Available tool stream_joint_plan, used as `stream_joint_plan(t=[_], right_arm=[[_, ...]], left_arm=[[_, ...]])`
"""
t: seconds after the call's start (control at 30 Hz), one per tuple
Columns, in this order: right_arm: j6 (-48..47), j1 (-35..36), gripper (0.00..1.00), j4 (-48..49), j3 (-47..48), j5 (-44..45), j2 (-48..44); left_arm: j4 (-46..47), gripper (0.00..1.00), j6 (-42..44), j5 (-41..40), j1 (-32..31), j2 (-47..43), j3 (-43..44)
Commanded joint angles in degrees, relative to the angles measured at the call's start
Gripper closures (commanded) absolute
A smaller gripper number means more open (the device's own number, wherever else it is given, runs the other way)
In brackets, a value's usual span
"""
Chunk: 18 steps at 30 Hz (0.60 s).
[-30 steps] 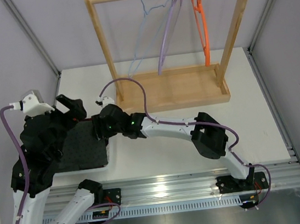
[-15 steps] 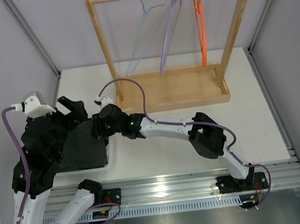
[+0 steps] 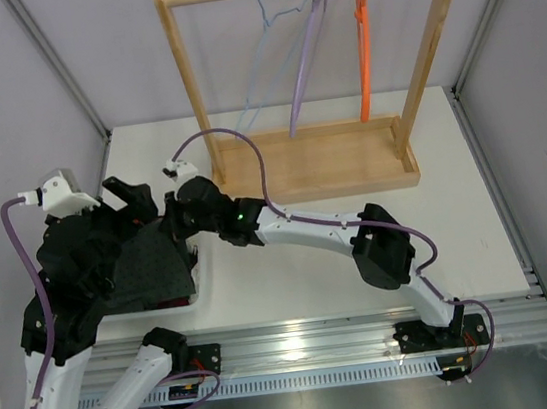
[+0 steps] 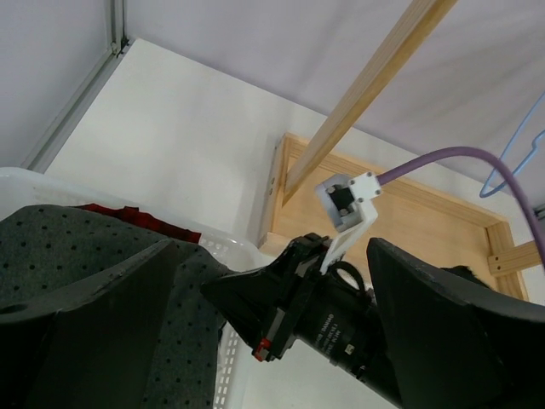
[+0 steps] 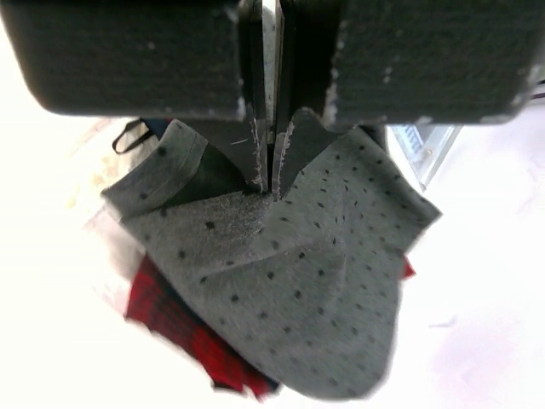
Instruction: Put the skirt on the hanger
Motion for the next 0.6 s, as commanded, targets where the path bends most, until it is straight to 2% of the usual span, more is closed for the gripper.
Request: stream_joint_plan(t=[0.0,0.27,0.4,0.57], right_arm=[[-3.49,0.03,1.0,2.98,7.11,2.55,-7.86],[-9.19,-0.06,1.0,-0.72,12.22,8.51,-14.54],[-11.49,0.29,1.0,-2.91,11.87,12.65,-18.5],[-12.98,0.99,1.0,-3.44,6.79,16.78,-25.53]], left_arm=[[2.18,0.02,1.91,-2.15,0.34,-0.73,1.4],[3.15,0.05,2.44,-2.86,0.34,-1.17,4.13],[4.29,0.07,2.44,-2.95,0.34,-1.87,4.66],[5.18,0.07,2.35,-2.68,0.34,-2.22,4.22]])
